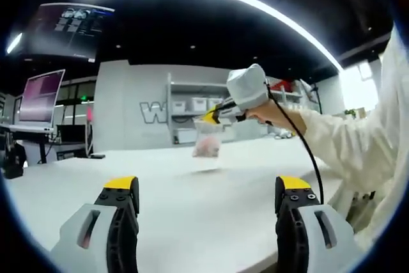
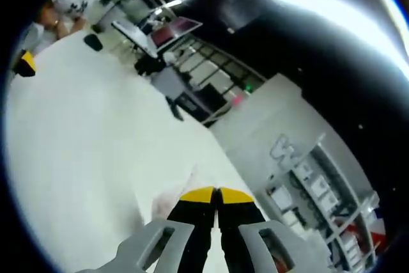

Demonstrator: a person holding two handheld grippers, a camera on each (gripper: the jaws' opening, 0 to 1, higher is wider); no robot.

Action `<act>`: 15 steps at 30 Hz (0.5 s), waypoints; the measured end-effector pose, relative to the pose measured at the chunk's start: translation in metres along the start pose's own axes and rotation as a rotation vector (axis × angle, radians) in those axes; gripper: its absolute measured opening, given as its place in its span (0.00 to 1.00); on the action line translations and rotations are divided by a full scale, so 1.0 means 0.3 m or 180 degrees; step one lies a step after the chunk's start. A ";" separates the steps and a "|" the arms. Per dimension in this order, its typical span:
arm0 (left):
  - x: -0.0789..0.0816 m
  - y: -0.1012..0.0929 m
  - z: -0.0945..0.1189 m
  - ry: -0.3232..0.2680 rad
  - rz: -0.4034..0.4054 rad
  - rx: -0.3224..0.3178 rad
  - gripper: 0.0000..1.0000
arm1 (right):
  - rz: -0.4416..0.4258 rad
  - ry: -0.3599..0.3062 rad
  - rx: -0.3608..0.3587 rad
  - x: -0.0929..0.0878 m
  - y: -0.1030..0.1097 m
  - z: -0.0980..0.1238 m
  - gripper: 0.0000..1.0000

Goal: Open the resealable bag by pulling the two sides of the seal apart until the entire bag opening is separated and visibly accessible.

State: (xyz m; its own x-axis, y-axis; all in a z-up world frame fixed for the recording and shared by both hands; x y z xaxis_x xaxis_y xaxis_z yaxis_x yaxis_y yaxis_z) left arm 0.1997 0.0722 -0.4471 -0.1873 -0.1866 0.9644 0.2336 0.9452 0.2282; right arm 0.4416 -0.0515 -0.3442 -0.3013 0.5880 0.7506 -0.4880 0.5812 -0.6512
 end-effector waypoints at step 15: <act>-0.004 0.011 0.001 -0.0001 0.0010 0.0022 0.86 | 0.0011 0.0041 -0.0029 -0.002 -0.016 -0.056 0.00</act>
Point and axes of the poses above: the point that each gripper's makers call its tool centre point, and the gripper's own axes: z roughly backward along the fingers, y roughly to its left, x roughly out of its top, the point moved 5 cm from there along z, roughly backward along the fingers, and after that the axes turned 10 degrees about -z, right-handed, at the moved point
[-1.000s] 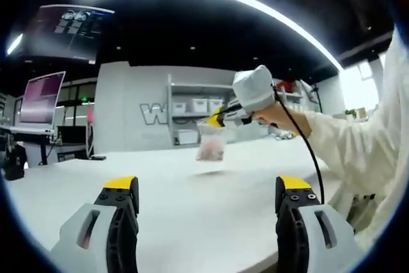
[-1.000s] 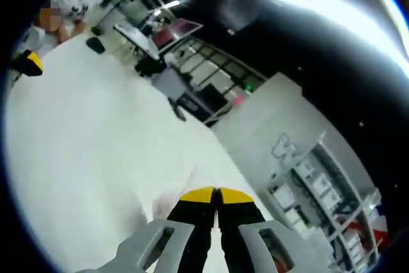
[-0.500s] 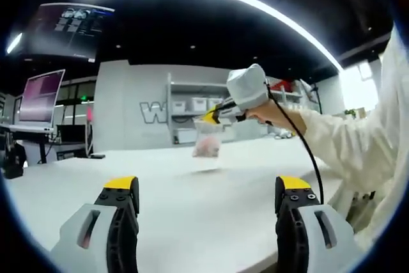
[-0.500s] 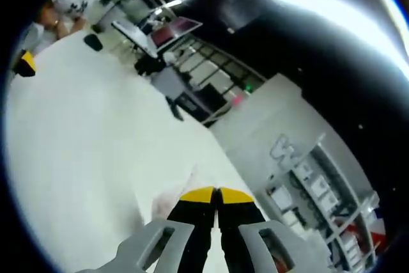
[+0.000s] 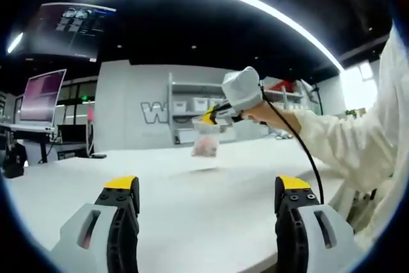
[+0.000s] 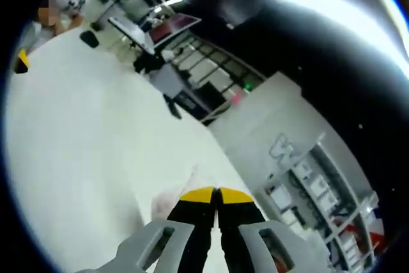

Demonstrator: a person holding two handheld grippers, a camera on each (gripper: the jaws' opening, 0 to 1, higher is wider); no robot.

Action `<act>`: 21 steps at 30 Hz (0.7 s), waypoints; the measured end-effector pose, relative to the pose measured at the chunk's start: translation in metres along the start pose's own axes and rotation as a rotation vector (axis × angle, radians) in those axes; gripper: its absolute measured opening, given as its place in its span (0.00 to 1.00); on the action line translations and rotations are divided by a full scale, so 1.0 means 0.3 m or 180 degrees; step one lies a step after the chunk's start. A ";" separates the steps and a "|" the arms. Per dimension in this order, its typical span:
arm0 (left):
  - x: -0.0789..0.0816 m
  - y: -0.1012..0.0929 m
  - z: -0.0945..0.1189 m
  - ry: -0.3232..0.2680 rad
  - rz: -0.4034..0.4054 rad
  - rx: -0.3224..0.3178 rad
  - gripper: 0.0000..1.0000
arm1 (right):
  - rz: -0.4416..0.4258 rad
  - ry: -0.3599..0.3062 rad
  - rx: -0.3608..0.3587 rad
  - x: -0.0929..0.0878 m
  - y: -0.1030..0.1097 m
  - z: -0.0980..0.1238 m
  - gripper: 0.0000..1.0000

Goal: Open the resealable bag by pulling the two sides of the seal apart until the entire bag opening is separated and visibly accessible.

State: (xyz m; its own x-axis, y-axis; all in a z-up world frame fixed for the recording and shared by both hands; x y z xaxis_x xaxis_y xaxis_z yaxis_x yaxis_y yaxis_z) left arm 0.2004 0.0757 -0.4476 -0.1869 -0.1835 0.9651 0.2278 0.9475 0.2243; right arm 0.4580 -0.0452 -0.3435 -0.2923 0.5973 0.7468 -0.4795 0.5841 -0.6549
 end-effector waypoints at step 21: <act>-0.005 0.004 -0.008 0.0026 0.0014 0.0003 0.86 | 0.0017 0.0092 -0.0053 -0.025 -0.037 -0.073 0.00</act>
Point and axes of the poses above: the point that each gripper's makers call its tool centre point, and the gripper's own axes: z roughly backward along the fingers, y roughly to its left, x roughly out of its top, the point moved 5 cm from there along z, roughly backward along the fingers, and after that the axes turned 10 degrees about -z, right-handed, at the moved point
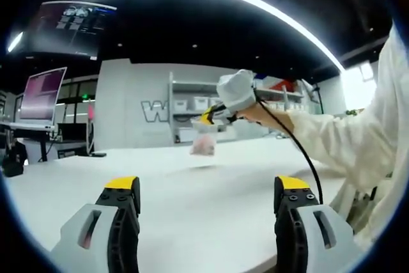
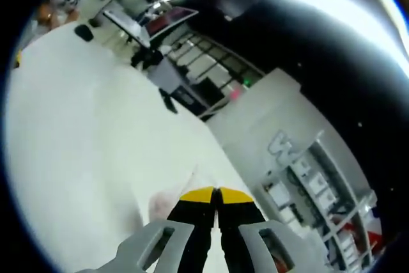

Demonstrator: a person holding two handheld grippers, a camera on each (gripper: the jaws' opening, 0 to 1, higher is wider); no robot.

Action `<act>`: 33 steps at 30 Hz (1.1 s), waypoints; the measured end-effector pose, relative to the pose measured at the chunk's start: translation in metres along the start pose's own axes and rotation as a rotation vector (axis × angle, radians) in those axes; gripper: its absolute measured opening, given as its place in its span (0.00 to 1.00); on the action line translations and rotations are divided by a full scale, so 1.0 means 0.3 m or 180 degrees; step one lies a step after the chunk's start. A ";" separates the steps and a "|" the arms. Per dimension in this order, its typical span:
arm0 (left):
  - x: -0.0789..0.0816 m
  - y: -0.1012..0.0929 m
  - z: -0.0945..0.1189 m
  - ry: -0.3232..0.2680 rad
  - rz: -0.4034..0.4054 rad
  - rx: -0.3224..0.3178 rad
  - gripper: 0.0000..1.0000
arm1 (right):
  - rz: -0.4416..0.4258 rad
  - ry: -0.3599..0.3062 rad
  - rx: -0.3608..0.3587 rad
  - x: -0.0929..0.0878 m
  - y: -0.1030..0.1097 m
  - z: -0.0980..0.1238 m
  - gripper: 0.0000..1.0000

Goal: Open the resealable bag by pulling the two sides of the seal apart until the entire bag opening is separated and visibly accessible.

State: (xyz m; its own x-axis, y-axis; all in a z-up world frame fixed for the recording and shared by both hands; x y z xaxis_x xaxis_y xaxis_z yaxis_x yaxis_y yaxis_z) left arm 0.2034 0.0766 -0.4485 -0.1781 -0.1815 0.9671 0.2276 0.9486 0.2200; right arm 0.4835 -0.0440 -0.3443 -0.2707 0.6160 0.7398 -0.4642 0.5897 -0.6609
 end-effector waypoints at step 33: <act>-0.023 0.011 -0.013 0.0047 0.0051 0.0002 0.85 | -0.0008 0.0144 -0.0089 -0.045 -0.045 -0.113 0.00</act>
Point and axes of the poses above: the point that each gripper's makers call its tool centre point, and the gripper's own axes: z roughly backward along the fingers, y roughly to its left, x roughly out of its top, the point moved 5 cm from there along z, roughly backward along the fingers, and after that the axes turned 10 degrees about -z, right-handed, at the moved point
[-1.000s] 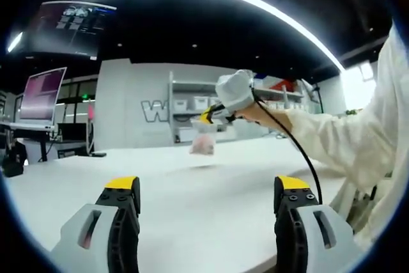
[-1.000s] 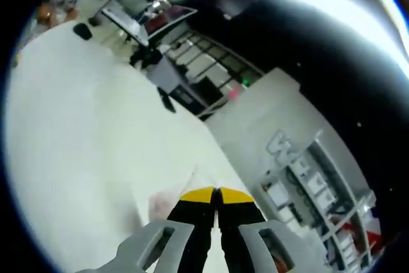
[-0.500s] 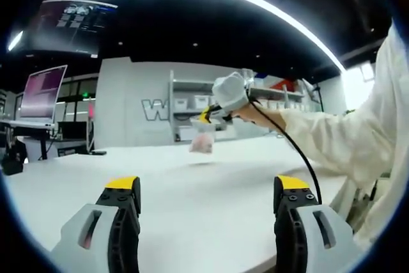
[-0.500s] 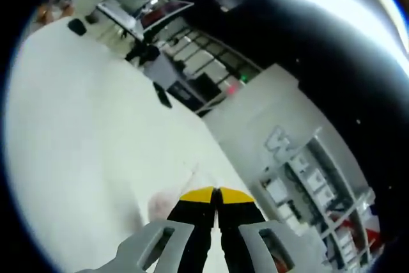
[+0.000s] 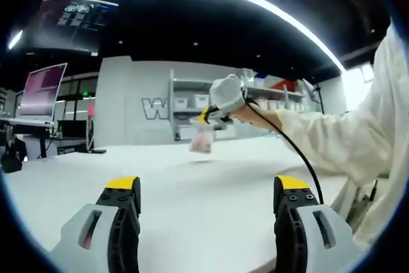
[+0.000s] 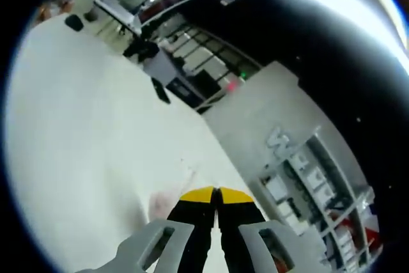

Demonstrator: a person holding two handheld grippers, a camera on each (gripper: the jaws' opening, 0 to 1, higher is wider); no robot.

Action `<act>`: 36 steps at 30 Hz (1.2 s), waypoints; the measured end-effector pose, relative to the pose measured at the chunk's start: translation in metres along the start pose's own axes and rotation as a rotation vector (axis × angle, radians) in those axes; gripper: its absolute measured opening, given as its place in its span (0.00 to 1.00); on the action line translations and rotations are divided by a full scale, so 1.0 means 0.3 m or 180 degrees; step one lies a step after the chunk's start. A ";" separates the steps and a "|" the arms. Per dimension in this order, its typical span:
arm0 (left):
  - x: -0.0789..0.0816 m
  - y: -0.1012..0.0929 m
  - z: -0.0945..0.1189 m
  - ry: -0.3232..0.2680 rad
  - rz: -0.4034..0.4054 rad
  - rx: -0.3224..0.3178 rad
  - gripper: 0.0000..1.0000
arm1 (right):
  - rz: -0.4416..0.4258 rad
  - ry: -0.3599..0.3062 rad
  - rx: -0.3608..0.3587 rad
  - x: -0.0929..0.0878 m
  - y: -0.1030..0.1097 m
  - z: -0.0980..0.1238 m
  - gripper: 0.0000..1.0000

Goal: Open the resealable bag by pulling the two sides of the seal apart until the entire bag opening is separated and visibly accessible.

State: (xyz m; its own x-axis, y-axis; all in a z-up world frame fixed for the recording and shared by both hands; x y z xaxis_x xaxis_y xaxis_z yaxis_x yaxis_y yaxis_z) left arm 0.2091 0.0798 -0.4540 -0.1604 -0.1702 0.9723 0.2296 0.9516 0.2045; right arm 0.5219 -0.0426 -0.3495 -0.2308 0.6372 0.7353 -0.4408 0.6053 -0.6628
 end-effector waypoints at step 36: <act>-0.024 0.045 -0.022 0.0045 0.0013 0.0051 0.85 | 0.0033 0.0206 -0.0060 -0.038 -0.053 -0.205 0.00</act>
State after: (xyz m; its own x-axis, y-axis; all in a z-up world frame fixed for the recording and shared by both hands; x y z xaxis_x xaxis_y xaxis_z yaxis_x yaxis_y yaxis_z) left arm 0.2196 0.0923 -0.4575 -0.1457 -0.1699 0.9746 0.2148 0.9562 0.1988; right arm 0.5849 -0.0300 -0.3559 -0.1786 0.6726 0.7181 -0.4220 0.6069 -0.6734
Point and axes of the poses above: the point that each gripper's makers call its tool centre point, and the gripper's own axes: z roughly backward along the fingers, y roughly to its left, x roughly out of its top, the point moved 5 cm from there along z, roughly backward along the fingers, and after that the axes turned 10 degrees about -z, right-handed, at the moved point
